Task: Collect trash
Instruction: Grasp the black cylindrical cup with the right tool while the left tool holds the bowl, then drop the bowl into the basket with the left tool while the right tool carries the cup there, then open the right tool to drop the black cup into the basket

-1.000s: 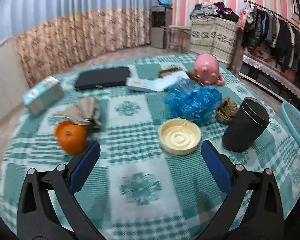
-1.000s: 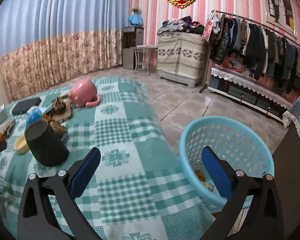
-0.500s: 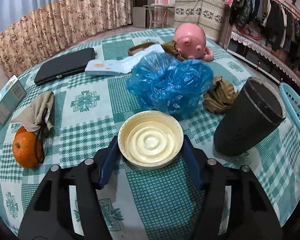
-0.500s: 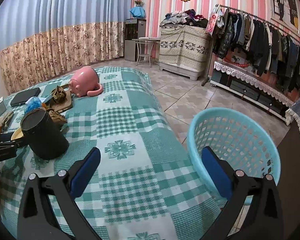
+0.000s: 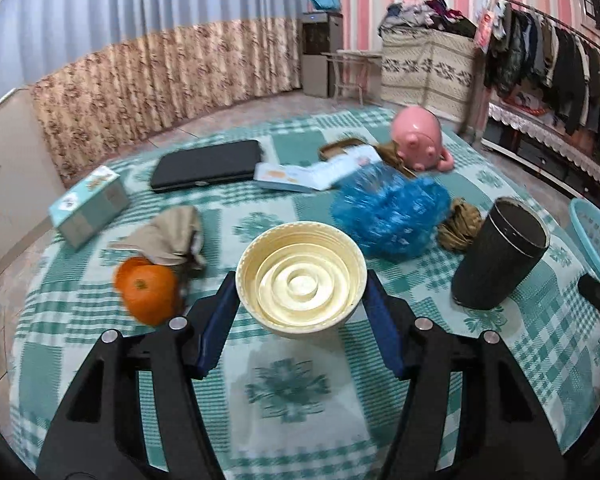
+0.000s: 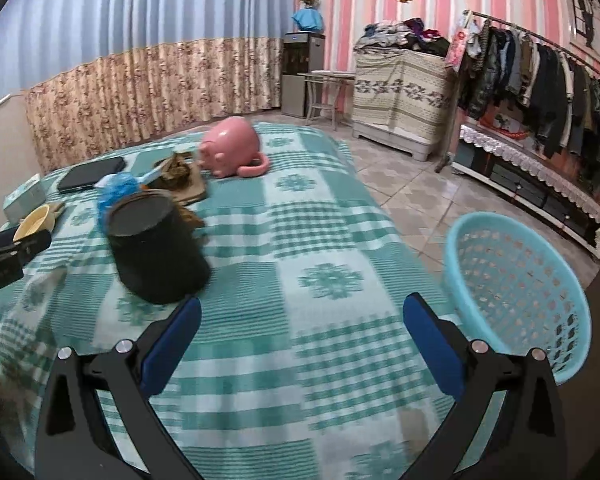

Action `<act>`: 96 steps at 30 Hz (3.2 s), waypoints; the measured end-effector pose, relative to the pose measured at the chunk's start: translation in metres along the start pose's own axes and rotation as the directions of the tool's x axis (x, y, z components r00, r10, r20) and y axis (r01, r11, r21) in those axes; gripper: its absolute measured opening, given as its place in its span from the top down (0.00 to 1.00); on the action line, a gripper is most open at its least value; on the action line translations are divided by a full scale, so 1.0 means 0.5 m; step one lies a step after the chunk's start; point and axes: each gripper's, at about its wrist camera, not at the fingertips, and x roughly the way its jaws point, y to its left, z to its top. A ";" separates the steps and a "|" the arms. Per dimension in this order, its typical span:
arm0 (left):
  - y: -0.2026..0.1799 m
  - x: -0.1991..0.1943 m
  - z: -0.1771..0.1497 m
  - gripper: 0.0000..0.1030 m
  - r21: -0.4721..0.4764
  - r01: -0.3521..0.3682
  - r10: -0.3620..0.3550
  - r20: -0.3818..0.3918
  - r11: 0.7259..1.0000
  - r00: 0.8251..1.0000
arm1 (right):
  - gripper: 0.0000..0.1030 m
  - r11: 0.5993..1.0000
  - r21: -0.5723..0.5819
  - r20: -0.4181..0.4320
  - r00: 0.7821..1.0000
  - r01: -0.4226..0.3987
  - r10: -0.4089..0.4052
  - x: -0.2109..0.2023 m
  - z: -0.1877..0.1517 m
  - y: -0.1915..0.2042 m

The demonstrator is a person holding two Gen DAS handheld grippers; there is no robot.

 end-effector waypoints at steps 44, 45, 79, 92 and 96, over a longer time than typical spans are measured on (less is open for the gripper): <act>-0.311 -0.037 0.130 0.41 0.078 0.169 -0.177 0.113 0.983 0.978 | 0.34 0.987 0.162 0.104 0.995 -0.020 0.003 -0.076 0.086 -0.310; -0.346 -0.039 0.134 0.41 0.094 0.190 -0.200 0.112 0.977 0.973 | 0.34 0.984 0.176 0.106 0.994 0.007 -0.026 -0.084 0.084 -0.346; -0.869 0.024 0.092 0.41 0.408 0.456 -0.473 -0.063 0.791 0.879 | 0.34 0.889 0.374 0.021 0.956 0.264 -0.292 -0.114 -0.021 -0.685; -0.812 0.009 0.137 0.08 0.362 0.414 -0.444 0.000 0.836 0.896 | 0.34 0.892 0.380 0.009 0.963 0.247 -0.271 -0.091 -0.034 -0.680; -0.770 0.003 0.154 0.06 0.334 0.385 -0.419 0.034 0.861 0.907 | 0.34 0.902 0.362 0.016 0.966 0.237 -0.260 -0.078 -0.024 -0.658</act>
